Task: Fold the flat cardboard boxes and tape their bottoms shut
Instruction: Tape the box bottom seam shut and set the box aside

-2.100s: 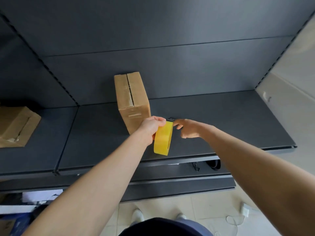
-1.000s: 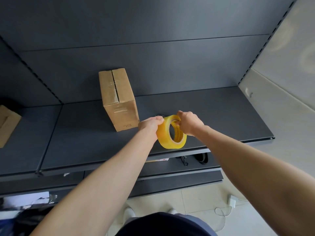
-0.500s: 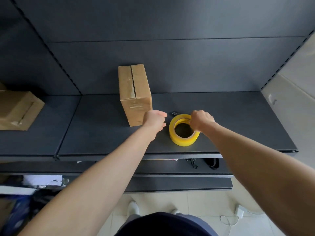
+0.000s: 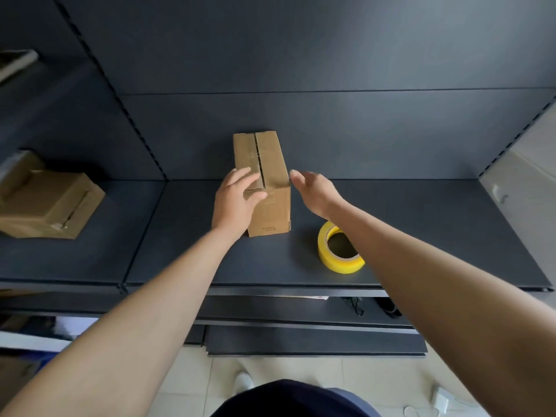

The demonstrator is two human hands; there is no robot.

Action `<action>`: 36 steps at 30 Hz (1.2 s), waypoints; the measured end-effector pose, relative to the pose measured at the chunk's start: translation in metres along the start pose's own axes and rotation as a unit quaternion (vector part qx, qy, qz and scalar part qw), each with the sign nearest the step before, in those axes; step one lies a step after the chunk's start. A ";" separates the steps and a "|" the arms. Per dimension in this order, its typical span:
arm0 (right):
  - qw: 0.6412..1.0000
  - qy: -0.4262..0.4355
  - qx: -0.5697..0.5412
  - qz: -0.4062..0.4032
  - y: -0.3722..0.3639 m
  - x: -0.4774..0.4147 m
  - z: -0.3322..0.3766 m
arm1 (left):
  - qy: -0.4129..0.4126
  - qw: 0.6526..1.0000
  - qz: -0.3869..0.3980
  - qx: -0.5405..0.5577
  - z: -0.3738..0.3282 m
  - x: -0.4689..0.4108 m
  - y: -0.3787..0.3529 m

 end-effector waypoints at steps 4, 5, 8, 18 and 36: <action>0.998 -0.002 -0.047 0.029 -0.021 -0.007 0.006 | -0.032 0.999 -0.018 -0.024 0.002 -0.006 0.003; 0.999 -0.004 -0.038 0.023 -0.024 -0.008 0.004 | -0.043 0.998 -0.021 -0.034 0.001 -0.007 0.003; 0.999 -0.013 -0.034 -0.003 -0.027 -0.011 0.000 | -0.078 0.993 -0.016 -0.085 0.000 -0.006 -0.002; 0.999 -0.026 0.025 -0.028 -0.036 -0.003 0.007 | -0.111 0.990 0.004 -0.091 0.011 -0.002 -0.013; 0.984 -0.040 -0.118 -0.129 -0.020 -0.016 0.006 | 0.013 0.996 0.023 0.082 0.015 -0.027 0.013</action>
Point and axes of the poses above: each hand's wrist, its own x-axis away from the middle knuckle, its own y-axis out of the back of the hand, z = x × y, the point moved 8 cm from there along -x, towards the middle knuckle, and after that the axes turned 9 degrees about -x, right-handed, at the moved point
